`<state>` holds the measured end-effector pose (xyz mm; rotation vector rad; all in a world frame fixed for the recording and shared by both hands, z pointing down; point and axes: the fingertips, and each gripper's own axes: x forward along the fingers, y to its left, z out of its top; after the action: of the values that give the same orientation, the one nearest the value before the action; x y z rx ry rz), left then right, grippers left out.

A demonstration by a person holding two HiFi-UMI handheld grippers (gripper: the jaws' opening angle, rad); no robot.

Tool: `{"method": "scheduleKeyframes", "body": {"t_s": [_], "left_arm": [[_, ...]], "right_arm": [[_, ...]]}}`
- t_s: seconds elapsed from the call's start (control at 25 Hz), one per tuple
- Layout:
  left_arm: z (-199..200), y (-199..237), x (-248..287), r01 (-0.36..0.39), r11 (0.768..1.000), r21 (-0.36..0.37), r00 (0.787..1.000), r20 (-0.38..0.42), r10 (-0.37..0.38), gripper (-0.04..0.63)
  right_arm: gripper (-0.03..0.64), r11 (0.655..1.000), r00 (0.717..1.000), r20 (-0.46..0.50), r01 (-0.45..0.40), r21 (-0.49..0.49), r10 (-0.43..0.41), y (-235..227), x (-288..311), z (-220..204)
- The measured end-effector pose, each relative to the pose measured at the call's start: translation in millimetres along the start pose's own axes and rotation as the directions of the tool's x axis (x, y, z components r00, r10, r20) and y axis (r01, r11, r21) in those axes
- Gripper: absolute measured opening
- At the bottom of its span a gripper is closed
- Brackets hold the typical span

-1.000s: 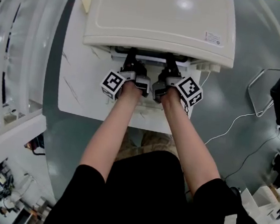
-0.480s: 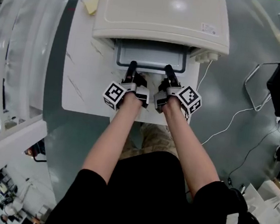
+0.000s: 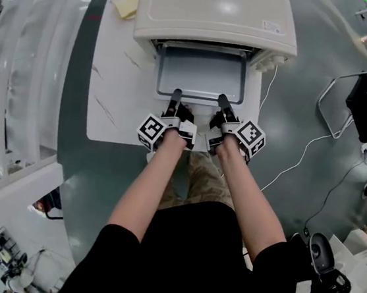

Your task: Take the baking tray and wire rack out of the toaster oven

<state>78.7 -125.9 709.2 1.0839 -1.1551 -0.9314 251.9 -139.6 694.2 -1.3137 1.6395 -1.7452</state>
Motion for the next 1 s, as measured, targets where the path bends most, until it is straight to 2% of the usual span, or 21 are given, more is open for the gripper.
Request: {"method": "scheduleKeyframes", "body": {"t_s": [0.48, 0.64, 1.0], "left_arm": [[-14.6, -10.1, -40.3, 0.042, 0.999, -0.010, 0.997, -0.061, -0.043, 0.080], [-25.3, -16.2, -64.4, 0.038, 0.999, 0.003, 0.998, -0.057, -0.038, 0.078], [-37.2, -26.4, -118.3, 0.033, 0.999, -0.031, 0.999, -0.016, -0.034, 0.080]], "right_arm": [[0.114, 1.000, 1.000, -0.009, -0.008, -0.017, 0.008, 4.5, -45.7, -19.3], [0.115, 1.000, 0.999, -0.031, -0.008, -0.006, 0.008, 2.9, -69.5, -26.7], [0.118, 0.999, 0.993, -0.113, -0.019, -0.049, 0.013, 18.7, -109.0, -42.7]]}}
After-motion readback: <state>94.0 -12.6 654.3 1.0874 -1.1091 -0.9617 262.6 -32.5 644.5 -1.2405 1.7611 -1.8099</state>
